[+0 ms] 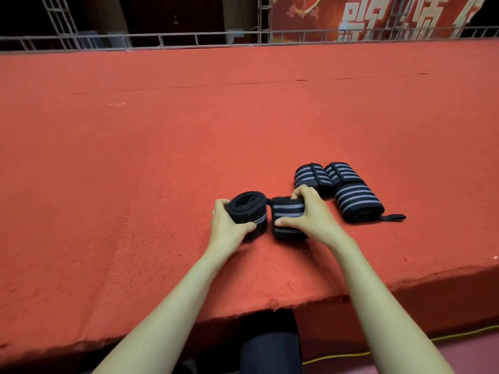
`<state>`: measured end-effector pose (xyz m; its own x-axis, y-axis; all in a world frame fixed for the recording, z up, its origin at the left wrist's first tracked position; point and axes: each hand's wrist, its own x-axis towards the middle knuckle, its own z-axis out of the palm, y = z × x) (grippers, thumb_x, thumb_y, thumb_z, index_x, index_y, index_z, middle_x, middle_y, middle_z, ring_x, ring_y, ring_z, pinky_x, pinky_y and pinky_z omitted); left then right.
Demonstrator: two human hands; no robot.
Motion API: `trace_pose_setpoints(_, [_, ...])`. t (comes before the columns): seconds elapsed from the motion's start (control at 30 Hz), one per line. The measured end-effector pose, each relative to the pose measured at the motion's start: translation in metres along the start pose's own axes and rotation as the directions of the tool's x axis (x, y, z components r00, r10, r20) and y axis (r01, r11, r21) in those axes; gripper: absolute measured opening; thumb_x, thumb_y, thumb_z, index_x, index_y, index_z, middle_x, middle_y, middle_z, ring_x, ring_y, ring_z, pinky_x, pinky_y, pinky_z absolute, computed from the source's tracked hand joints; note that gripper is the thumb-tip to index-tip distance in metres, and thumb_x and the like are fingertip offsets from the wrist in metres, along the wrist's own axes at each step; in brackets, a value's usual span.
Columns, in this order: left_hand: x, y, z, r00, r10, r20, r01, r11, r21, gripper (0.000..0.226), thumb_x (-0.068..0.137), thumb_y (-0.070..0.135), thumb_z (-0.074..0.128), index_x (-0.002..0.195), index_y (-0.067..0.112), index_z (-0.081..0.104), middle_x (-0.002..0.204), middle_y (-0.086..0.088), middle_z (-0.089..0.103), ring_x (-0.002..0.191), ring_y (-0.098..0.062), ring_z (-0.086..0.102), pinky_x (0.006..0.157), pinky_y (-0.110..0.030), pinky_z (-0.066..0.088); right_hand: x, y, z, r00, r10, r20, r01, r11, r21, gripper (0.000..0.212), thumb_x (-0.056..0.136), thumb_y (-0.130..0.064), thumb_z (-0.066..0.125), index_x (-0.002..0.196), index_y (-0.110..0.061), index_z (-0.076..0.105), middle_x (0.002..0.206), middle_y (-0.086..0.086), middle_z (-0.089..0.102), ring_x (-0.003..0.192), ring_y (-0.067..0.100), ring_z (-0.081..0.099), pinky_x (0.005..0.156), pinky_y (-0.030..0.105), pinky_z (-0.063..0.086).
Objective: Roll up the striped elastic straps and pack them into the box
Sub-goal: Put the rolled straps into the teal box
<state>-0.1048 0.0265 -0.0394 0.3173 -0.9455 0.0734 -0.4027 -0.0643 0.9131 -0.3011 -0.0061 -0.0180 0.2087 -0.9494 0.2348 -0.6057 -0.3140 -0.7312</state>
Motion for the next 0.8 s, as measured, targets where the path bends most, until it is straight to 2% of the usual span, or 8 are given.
trace_pose_setpoints(0.07, [-0.007,-0.008,-0.024,0.999,0.003,-0.046,0.0,0.999,0.047,0.061,0.061,0.01,0.08,0.106,0.019,0.04,0.116,-0.005,0.053,0.107,-0.019,0.051,0.085,-0.024,0.037,-0.006,-0.005,0.023,0.989,-0.141,-0.047,0.145,0.984,0.101,0.052,0.062,-0.02,0.087,0.089,-0.015,0.042,0.104,0.006,0.047,0.093,0.012,0.045,0.078,0.007,0.033])
trace_pose_setpoints(0.13, [-0.014,-0.017,-0.049,0.998,0.021,-0.062,-0.013,0.993,0.12,0.062,0.061,0.006,0.079,0.111,0.016,0.043,0.117,-0.004,0.051,0.11,-0.019,0.048,0.086,-0.02,0.033,-0.009,-0.011,0.043,0.975,-0.223,0.007,0.22,0.966,0.132,0.051,0.065,-0.017,0.085,0.093,-0.015,0.042,0.11,0.006,0.044,0.101,0.012,0.044,0.088,0.009,0.033])
trace_pose_setpoints(0.23, [-0.024,-0.027,-0.079,0.999,0.049,-0.02,-0.043,0.972,0.231,0.066,0.064,0.008,0.078,0.12,0.012,0.044,0.114,0.002,0.043,0.115,-0.018,0.043,0.085,-0.015,0.027,-0.007,-0.022,0.051,0.957,-0.257,0.138,0.249,0.966,0.069,0.069,0.072,-0.018,0.08,0.128,-0.015,0.04,0.126,-0.001,0.035,0.116,0.003,0.036,0.103,0.015,0.029])
trace_pose_setpoints(0.3, [-0.027,-0.028,-0.088,0.998,0.054,0.028,-0.06,0.961,0.272,0.066,0.067,0.016,0.08,0.124,0.013,0.045,0.113,0.004,0.041,0.115,-0.014,0.041,0.086,-0.015,0.027,-0.002,-0.027,0.043,0.941,-0.201,0.273,0.212,0.977,-0.01,0.092,0.076,-0.022,0.077,0.149,-0.022,0.021,0.139,-0.003,0.029,0.129,0.004,0.031,0.108,0.015,0.021])
trace_pose_setpoints(0.4, [-0.027,-0.024,-0.087,0.997,0.069,0.036,-0.076,0.958,0.275,0.065,0.069,0.032,0.081,0.122,0.015,0.048,0.116,0.003,0.045,0.11,-0.01,0.042,0.089,-0.02,0.031,0.008,-0.035,0.029,0.903,-0.073,0.424,0.164,0.97,-0.181,0.101,0.075,-0.022,0.076,0.152,-0.033,0.011,0.14,0.005,0.038,0.13,0.019,0.039,0.108,0.025,0.029])
trace_pose_setpoints(0.53, [-0.025,-0.018,-0.084,0.995,0.094,0.026,-0.097,0.933,0.345,0.059,0.066,0.033,0.079,0.114,0.014,0.052,0.115,-0.004,0.054,0.11,-0.02,0.049,0.08,-0.024,0.033,0.017,-0.054,0.028,0.862,0.015,0.507,0.179,0.926,-0.331,0.101,0.072,-0.02,0.077,0.149,-0.042,0.014,0.133,0.009,0.039,0.126,0.026,0.041,0.105,0.033,0.036])
trace_pose_setpoints(0.73, [-0.042,-0.031,-0.106,0.993,0.113,-0.022,-0.099,0.937,0.335,0.053,0.062,0.036,0.081,0.105,0.017,0.057,0.105,0.0,0.059,0.101,-0.019,0.054,0.076,-0.025,0.035,0.011,-0.078,0.05,0.815,-0.055,0.577,0.237,0.94,-0.246,0.095,0.072,-0.017,0.077,0.147,-0.041,0.024,0.114,0.003,0.043,0.114,0.023,0.046,0.09,0.024,0.036])
trace_pose_setpoints(0.8, [-0.051,-0.036,-0.117,0.992,0.121,-0.039,-0.101,0.934,0.342,0.054,0.061,0.035,0.081,0.106,0.018,0.057,0.106,0.001,0.059,0.101,-0.018,0.054,0.077,-0.025,0.035,0.01,-0.084,0.062,0.792,-0.07,0.607,0.249,0.944,-0.216,0.096,0.071,-0.016,0.076,0.146,-0.043,0.024,0.123,0.008,0.043,0.122,0.025,0.041,0.097,0.027,0.036])
